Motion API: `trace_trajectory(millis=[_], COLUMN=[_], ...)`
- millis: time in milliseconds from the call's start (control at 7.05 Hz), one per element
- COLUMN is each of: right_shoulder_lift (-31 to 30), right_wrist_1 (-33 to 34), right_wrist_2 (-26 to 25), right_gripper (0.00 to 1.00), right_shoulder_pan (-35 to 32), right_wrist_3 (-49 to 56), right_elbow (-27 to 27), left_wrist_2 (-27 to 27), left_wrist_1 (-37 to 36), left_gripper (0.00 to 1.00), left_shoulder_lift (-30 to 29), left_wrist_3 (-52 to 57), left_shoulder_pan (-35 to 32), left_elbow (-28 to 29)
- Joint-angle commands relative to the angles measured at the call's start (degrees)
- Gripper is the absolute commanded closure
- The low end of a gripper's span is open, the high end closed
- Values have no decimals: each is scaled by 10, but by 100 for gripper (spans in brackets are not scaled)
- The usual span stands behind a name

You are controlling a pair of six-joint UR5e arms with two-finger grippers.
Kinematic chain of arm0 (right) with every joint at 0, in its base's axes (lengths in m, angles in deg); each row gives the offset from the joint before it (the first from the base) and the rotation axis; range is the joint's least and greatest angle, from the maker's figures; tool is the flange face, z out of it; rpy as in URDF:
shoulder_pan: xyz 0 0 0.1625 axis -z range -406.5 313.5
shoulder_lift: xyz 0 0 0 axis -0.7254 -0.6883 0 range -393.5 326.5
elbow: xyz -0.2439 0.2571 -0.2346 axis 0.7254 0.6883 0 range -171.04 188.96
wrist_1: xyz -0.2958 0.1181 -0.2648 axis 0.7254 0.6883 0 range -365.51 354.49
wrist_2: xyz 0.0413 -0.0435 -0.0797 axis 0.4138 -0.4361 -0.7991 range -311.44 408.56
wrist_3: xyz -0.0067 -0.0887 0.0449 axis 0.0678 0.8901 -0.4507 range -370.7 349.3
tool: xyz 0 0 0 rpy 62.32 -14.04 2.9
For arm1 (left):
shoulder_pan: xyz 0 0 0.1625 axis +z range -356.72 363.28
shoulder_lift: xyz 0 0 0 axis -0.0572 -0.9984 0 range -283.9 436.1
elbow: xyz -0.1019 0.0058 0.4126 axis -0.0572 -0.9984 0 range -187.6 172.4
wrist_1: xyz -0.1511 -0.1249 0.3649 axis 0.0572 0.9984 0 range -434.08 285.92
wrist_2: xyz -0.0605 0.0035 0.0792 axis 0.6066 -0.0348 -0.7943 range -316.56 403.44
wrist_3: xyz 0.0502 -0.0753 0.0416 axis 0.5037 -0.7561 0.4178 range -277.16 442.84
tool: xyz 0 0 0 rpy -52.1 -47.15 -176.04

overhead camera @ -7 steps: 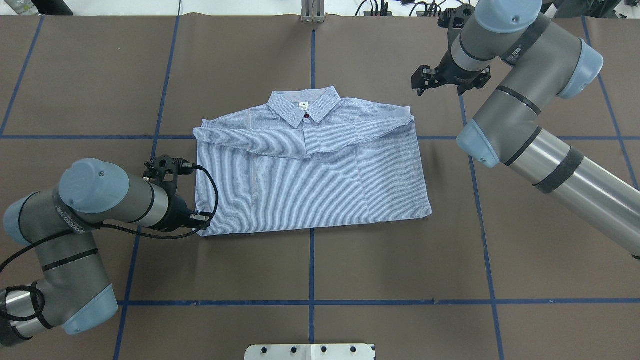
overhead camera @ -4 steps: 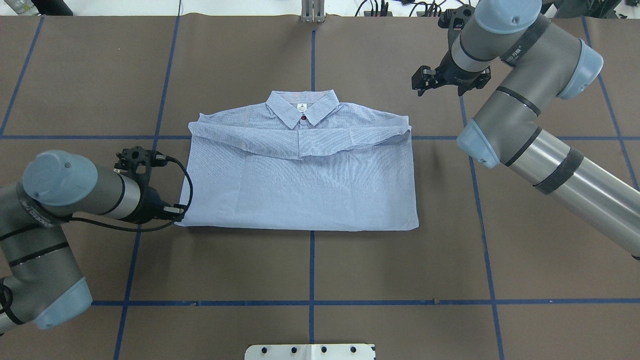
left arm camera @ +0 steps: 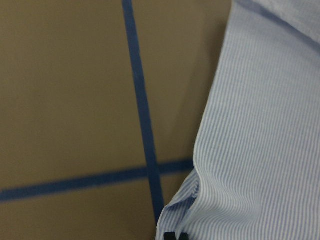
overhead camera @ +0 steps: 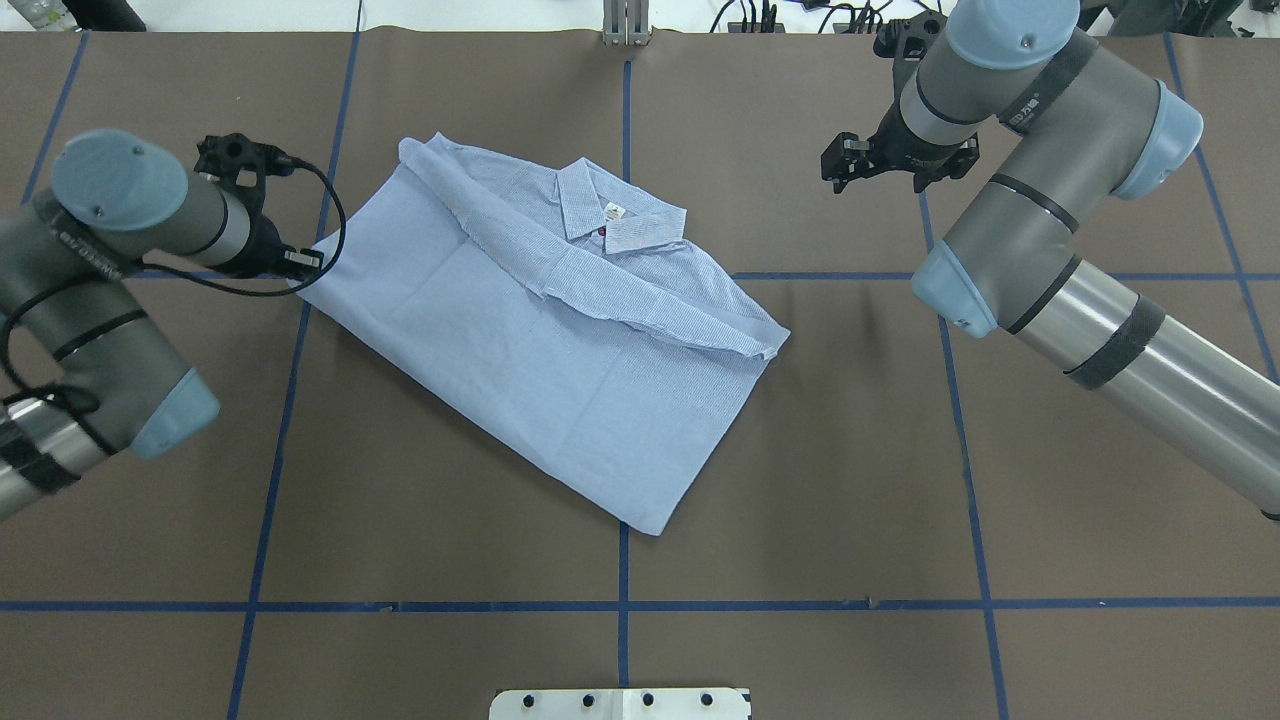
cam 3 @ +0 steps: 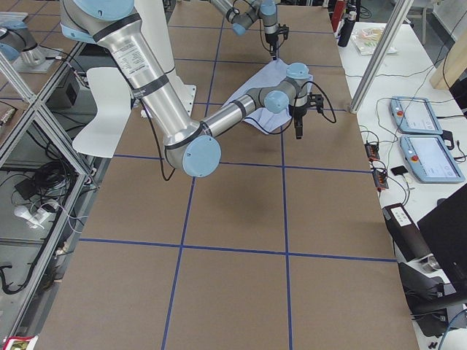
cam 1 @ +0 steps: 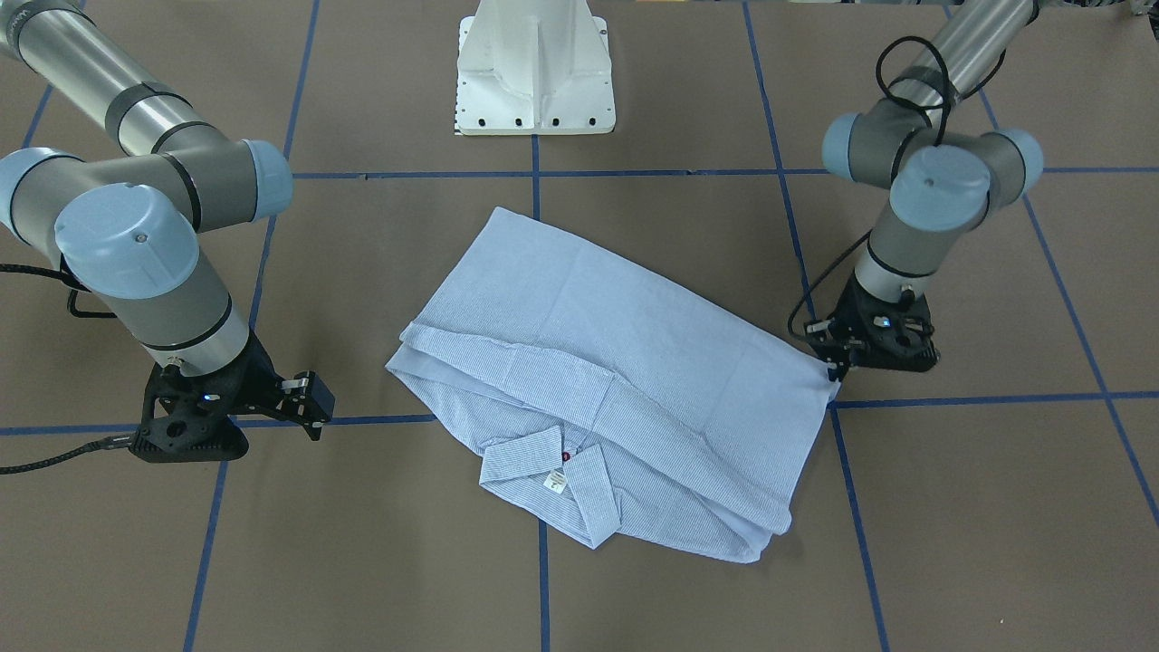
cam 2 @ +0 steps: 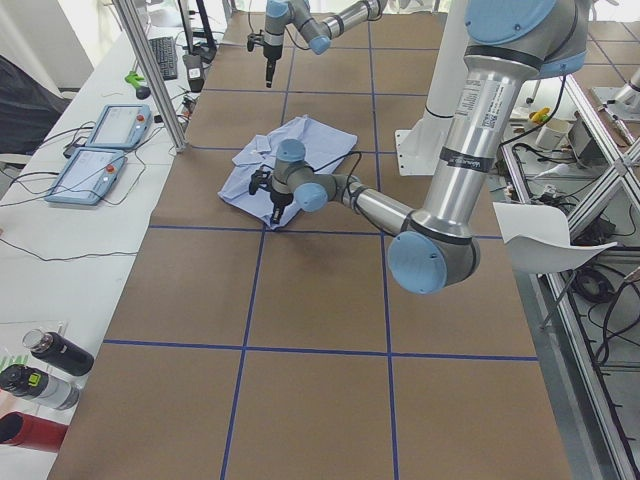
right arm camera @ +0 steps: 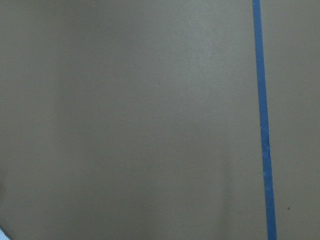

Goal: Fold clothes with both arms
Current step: 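Fold the held side over toward the shirt middle with the left gripper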

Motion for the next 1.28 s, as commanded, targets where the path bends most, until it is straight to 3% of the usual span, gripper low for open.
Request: trace_trajectory(millis=[0, 284, 426, 568, 710, 993, 1135], right_shoulder_lift=[1, 2, 4, 12, 28, 77, 104], right_wrist_1=[0, 0, 0, 1, 3, 28, 71], right_wrist_2=[2, 3, 3, 1, -6, -80, -81], right_gripper=[0, 0, 0, 0, 0, 0, 0], right_shoulder_pan=[0, -1, 0, 6, 33, 112, 135], right_wrist_3=[0, -1, -6, -26, -73, -240, -303], right_elbow=[0, -2, -1, 0, 1, -1, -3], left_wrist_2=[-30, -39, -36, -27, 8, 62, 78], left_wrist_1=[41, 80, 83, 98, 101, 95, 95], left_gripper=[100, 100, 100, 89, 1, 0, 0], left_shoulder_lift=[-142, -268, -289, -289, -286, -188, -168], left_wrist_3=[18, 16, 12, 10, 11, 9, 9], left_shoulder_pan=[-41, -61, -68, -76, -80, -76, -76], left_elbow=[201, 354, 374, 375, 362, 199, 180])
